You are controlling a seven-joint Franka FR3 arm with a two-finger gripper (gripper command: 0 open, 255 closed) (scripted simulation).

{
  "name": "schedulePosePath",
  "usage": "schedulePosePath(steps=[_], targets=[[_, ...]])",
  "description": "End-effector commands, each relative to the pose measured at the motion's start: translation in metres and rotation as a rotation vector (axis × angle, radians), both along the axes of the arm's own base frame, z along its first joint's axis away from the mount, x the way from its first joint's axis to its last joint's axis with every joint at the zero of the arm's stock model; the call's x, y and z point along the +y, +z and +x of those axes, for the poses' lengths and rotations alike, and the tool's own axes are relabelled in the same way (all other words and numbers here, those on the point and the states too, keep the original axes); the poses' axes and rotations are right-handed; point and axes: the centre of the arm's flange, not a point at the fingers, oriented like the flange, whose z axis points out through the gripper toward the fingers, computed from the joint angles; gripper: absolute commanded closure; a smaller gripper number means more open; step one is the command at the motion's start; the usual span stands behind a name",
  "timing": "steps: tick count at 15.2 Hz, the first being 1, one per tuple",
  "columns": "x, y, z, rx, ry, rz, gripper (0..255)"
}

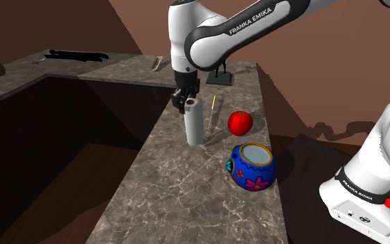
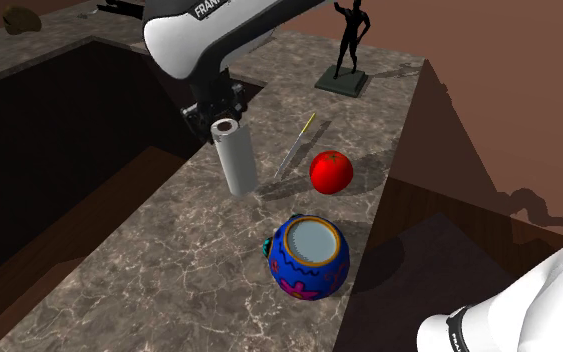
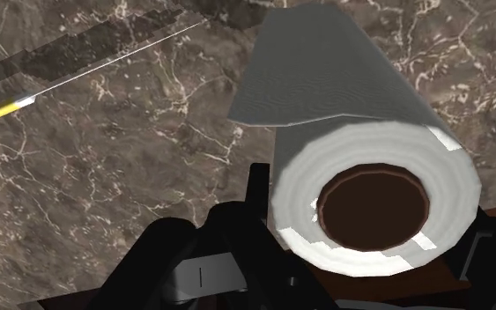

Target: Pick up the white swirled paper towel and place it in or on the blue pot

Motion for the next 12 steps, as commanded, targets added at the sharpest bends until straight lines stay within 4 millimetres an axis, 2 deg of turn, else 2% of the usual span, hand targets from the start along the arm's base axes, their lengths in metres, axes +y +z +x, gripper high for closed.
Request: schedulePosePath(steps=[1, 12], targets=[[0.001, 0.011, 0.0, 0.0, 0.0, 0.0, 255], [0.001, 0.069, 0.0, 0.0, 0.0, 0.0, 255]])
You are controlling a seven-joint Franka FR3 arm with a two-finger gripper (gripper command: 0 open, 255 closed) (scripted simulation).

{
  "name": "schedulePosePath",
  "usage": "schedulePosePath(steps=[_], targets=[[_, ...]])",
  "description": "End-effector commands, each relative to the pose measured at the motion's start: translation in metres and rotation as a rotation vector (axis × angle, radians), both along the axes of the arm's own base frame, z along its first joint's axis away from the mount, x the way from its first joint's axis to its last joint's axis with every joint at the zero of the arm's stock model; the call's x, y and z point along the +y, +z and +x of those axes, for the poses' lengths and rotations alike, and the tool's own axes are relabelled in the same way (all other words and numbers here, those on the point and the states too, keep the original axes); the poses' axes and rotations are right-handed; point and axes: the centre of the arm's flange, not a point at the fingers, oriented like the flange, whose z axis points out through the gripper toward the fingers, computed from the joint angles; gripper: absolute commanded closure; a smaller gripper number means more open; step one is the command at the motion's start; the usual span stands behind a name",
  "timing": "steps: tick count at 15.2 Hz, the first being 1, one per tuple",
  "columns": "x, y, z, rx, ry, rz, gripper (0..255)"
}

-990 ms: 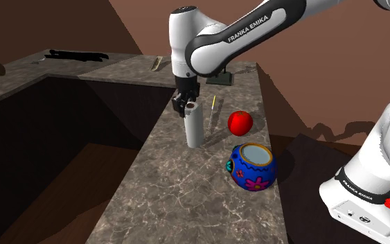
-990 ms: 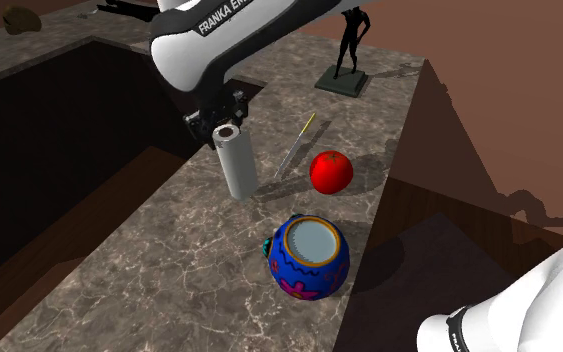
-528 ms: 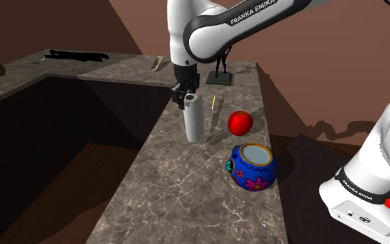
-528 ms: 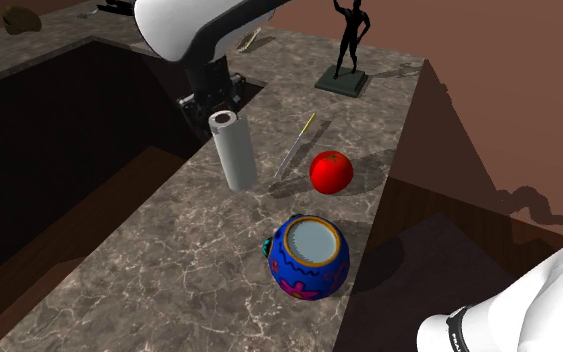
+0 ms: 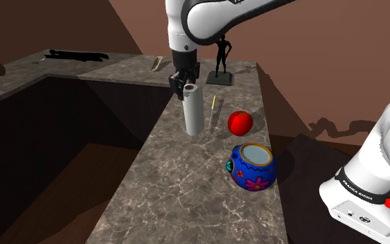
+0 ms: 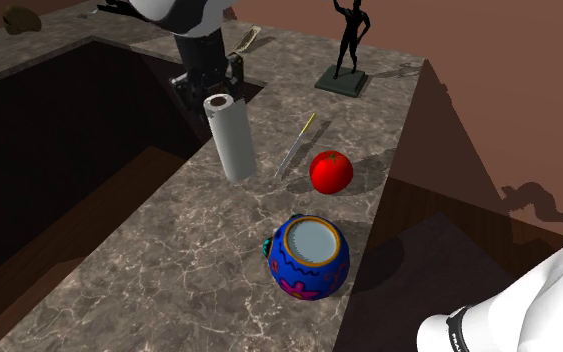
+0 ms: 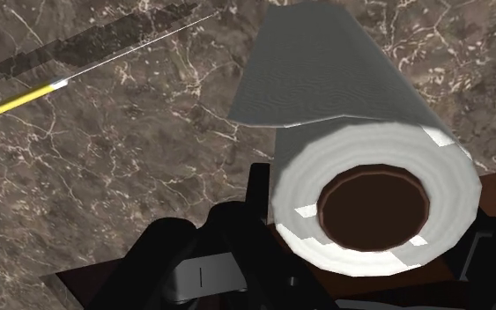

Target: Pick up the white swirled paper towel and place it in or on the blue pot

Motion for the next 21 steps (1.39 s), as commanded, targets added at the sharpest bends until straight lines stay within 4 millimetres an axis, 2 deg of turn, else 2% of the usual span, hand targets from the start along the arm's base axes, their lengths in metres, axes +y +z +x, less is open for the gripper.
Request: schedulePosePath(steps=[1, 19, 21], targets=[[-0.001, 0.012, 0.0, 0.0, 0.0, 0.0, 255], [-0.001, 0.106, 0.0, 0.0, 0.0, 0.0, 255], [-0.007, 0.113, -0.025, 0.0, 0.0, 0.0, 255]])
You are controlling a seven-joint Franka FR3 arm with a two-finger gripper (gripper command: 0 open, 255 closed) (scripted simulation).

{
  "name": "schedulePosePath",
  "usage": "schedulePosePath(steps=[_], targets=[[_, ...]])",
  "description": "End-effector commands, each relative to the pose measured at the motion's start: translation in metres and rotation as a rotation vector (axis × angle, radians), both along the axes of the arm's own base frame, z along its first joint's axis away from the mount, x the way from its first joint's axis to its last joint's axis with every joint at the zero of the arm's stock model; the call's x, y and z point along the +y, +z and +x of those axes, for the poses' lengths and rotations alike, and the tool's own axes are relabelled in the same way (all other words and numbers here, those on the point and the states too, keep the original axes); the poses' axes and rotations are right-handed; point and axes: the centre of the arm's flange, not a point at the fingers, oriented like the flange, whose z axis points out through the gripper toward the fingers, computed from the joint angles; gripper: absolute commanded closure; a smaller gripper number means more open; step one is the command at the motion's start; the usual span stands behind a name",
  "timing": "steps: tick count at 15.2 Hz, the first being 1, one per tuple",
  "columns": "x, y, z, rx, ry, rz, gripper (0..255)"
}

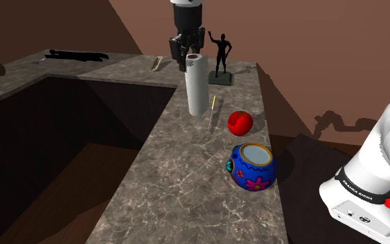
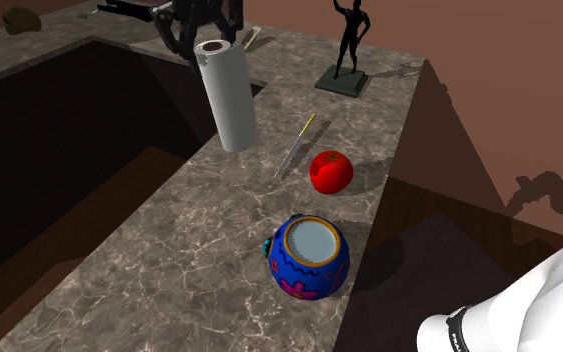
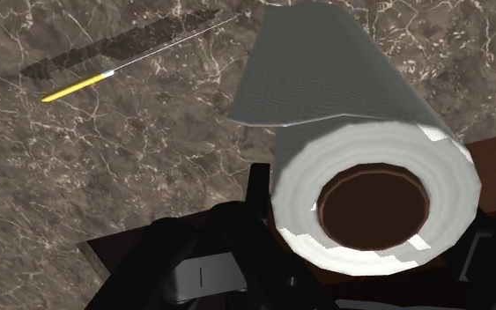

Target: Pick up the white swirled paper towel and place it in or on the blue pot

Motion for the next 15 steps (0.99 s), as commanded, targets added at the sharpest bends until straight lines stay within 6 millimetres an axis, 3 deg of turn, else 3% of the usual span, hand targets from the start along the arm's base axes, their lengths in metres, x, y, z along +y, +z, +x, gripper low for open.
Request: schedulePosePath(steps=[1, 15], targets=[[-0.004, 0.007, -0.022, 0.0, 0.0, 0.0, 255], [-0.044, 0.057, -0.195, 0.0, 0.0, 0.0, 255]])
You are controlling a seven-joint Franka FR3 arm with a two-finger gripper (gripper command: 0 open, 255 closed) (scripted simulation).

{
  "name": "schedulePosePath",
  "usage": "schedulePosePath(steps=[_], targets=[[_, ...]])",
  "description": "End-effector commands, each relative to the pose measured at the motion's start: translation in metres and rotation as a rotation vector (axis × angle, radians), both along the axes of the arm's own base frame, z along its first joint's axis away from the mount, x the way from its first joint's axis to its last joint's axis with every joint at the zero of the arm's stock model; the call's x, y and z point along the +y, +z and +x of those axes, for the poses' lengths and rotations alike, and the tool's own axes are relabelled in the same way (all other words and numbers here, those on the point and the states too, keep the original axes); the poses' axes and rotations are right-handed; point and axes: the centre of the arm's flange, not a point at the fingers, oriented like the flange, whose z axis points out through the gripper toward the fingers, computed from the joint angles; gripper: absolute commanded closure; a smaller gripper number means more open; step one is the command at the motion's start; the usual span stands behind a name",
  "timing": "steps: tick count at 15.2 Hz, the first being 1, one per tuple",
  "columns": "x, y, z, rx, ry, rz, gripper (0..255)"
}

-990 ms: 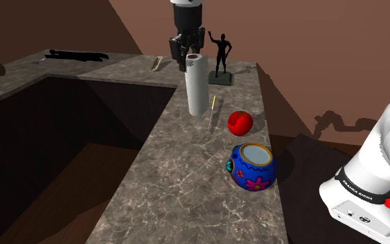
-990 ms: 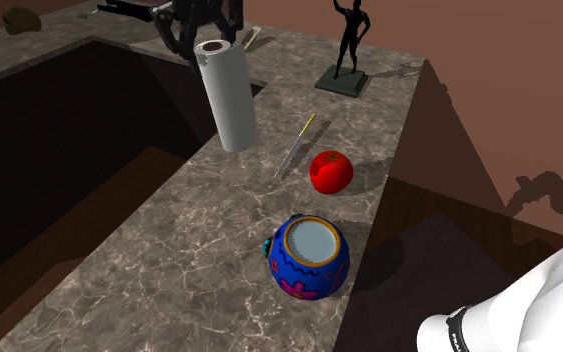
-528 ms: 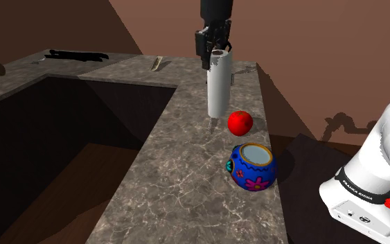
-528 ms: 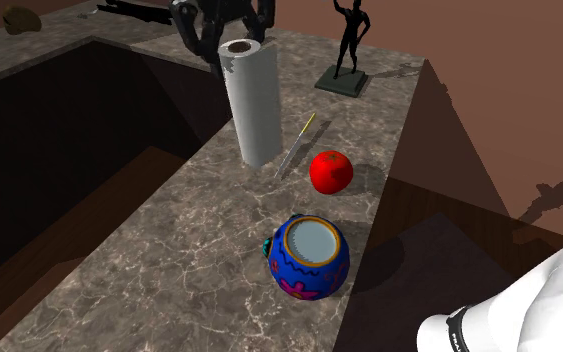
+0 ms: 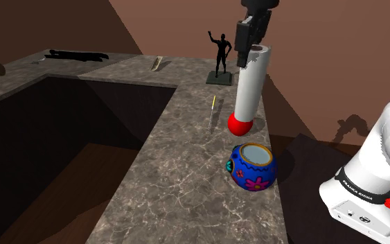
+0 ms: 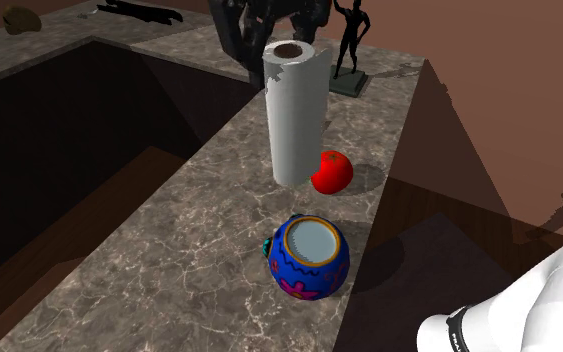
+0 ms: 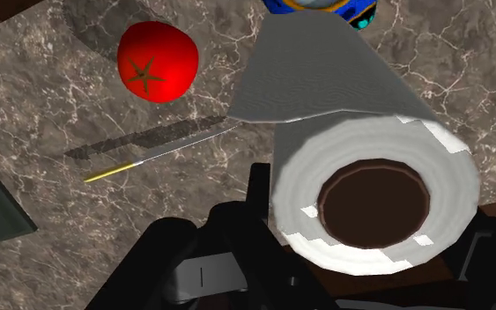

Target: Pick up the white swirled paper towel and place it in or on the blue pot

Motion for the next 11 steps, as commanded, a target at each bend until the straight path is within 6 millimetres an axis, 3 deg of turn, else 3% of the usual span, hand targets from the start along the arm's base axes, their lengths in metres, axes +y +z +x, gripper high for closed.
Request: schedulePosePath(steps=[1, 6, 11], targets=[[-0.007, 0.006, -0.026, 0.001, 0.0, 0.0, 255], [-0.02, 0.022, -0.084, 0.001, 0.0, 0.0, 255], [-0.02, -0.004, -0.084, 0.001, 0.0, 0.0, 255]])
